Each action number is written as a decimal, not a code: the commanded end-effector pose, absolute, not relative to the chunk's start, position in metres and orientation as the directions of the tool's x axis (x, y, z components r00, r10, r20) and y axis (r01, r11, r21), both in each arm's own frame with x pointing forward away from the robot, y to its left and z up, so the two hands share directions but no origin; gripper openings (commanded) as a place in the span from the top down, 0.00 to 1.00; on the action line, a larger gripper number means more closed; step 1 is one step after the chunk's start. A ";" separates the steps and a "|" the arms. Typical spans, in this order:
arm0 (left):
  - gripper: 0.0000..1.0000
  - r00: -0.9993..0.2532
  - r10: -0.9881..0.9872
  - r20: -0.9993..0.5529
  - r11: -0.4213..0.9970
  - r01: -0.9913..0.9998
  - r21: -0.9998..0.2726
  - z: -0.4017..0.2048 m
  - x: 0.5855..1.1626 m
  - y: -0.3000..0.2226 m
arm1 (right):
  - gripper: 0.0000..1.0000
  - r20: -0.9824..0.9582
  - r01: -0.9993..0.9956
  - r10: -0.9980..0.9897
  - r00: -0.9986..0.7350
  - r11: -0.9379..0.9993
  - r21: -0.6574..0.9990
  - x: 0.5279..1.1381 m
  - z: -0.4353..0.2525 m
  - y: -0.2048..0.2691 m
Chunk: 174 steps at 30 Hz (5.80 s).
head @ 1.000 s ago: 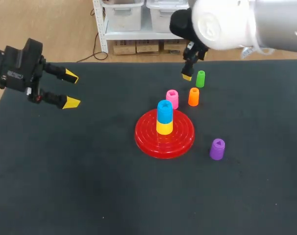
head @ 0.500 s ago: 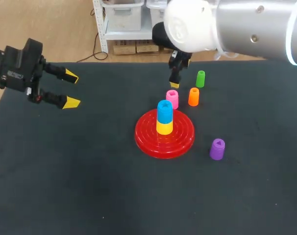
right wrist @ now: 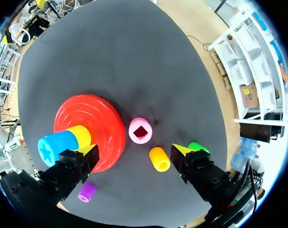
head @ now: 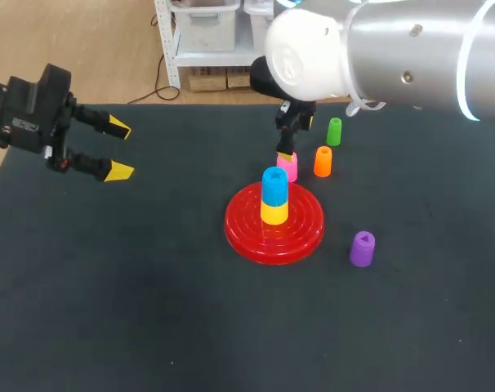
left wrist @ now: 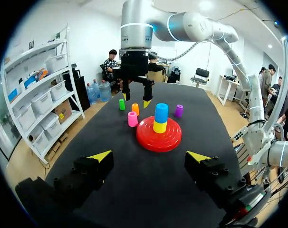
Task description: Pick up and stack the cylinders on the red base in this order: pink,purple,orange,green
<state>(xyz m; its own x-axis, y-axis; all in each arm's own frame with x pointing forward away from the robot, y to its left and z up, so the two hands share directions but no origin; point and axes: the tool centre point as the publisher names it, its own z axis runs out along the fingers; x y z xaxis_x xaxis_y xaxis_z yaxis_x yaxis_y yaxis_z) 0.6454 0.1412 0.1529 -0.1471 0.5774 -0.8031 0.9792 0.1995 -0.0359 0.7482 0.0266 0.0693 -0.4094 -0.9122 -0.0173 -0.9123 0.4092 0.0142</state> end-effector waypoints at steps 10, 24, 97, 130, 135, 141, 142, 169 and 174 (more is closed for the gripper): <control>0.00 -0.145 0.575 -0.805 0.201 0.979 -0.033 0.152 0.645 0.142 | 0.00 0.018 -0.900 -0.900 -0.435 0.435 0.030 0.749 0.043 0.031; 0.00 -0.145 0.575 -0.805 0.201 0.979 -0.033 0.152 0.645 0.142 | 0.00 0.042 -0.870 -0.871 -0.490 0.491 0.035 0.760 0.028 0.033; 0.00 -0.145 0.575 -0.805 0.201 0.979 -0.033 0.152 0.645 0.142 | 1.00 -0.070 -0.888 -0.896 -0.439 0.444 -0.122 0.708 0.189 0.054; 0.00 -0.145 0.575 -0.805 0.201 0.979 -0.033 0.152 0.645 0.142 | 1.00 -0.035 -0.941 -0.942 -0.335 0.332 0.056 0.649 0.159 0.063; 0.00 -0.145 0.575 -0.805 0.201 0.979 -0.033 0.152 0.645 0.142 | 1.00 -0.012 -0.943 -0.945 -0.328 0.327 0.068 0.649 0.156 0.064; 0.00 -0.145 0.575 -0.805 0.201 0.979 -0.033 0.152 0.645 0.142 | 1.00 0.007 -0.946 -0.949 -0.315 0.315 0.081 0.648 0.153 0.065; 0.00 -0.145 0.575 -0.805 0.201 0.979 -0.033 0.152 0.645 0.142 | 1.00 0.010 -0.946 -0.950 -0.313 0.313 0.082 0.648 0.152 0.066; 0.00 -0.145 0.575 -0.805 0.201 0.979 -0.033 0.152 0.645 0.142 | 1.00 0.041 -0.940 -0.944 -0.329 0.331 0.082 0.649 0.142 0.060; 0.00 -0.145 0.575 -0.805 0.201 0.979 -0.033 0.152 0.645 0.142 | 1.00 0.046 -0.941 -0.945 -0.325 0.328 0.086 0.649 0.138 0.062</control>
